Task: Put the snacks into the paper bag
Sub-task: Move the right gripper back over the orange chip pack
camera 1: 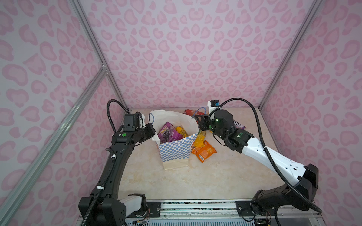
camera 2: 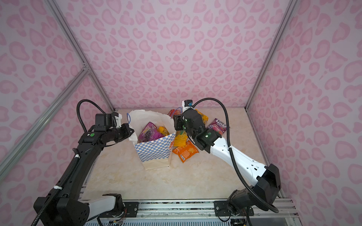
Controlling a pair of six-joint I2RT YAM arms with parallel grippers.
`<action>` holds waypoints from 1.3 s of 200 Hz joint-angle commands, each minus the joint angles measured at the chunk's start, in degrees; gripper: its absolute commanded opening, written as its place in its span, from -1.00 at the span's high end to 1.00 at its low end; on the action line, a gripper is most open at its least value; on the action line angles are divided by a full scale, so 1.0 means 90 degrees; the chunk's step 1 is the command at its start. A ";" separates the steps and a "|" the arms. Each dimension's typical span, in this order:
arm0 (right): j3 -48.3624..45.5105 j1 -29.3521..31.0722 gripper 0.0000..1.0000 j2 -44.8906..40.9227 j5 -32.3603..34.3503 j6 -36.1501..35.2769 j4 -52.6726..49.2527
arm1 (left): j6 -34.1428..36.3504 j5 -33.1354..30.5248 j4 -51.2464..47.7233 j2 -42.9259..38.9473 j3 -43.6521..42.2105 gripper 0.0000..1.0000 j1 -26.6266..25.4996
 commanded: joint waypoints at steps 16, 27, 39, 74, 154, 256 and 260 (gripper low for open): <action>-0.0048 0.0022 -0.61 -0.0341 0.0162 -0.0232 -0.0525 | 0.0283 0.0100 0.0310 -0.0362 -0.0339 0.93 0.0000; -0.0243 0.0024 -0.76 -0.0643 0.0301 -0.0266 -0.0746 | 0.0286 0.0239 0.0457 -0.0447 -0.0423 0.93 -0.0003; -0.0511 0.0032 -0.79 -0.1055 0.0418 -0.0256 -0.1026 | 0.0303 0.0438 0.0520 -0.0519 -0.0434 0.93 0.0002; -0.1635 -0.0177 -0.95 -0.2313 0.0997 -0.0003 -0.1749 | 0.0266 0.0661 0.0814 -0.0862 -0.0559 0.94 0.0017; -0.3402 -0.1446 -0.95 -0.3180 -0.0078 0.0765 -0.1523 | 0.0109 0.0464 0.0831 -0.0939 -0.0712 0.92 0.0340; -0.4099 -0.1754 -0.95 -0.1738 -0.1362 0.1244 -0.0204 | -0.0058 -0.0198 0.0188 -0.0831 -0.0289 0.36 0.0333; -0.4089 -0.1754 -0.95 -0.1726 -0.1352 0.1229 -0.0209 | -0.0080 -0.0339 0.0062 -0.0809 -0.0211 0.36 0.0329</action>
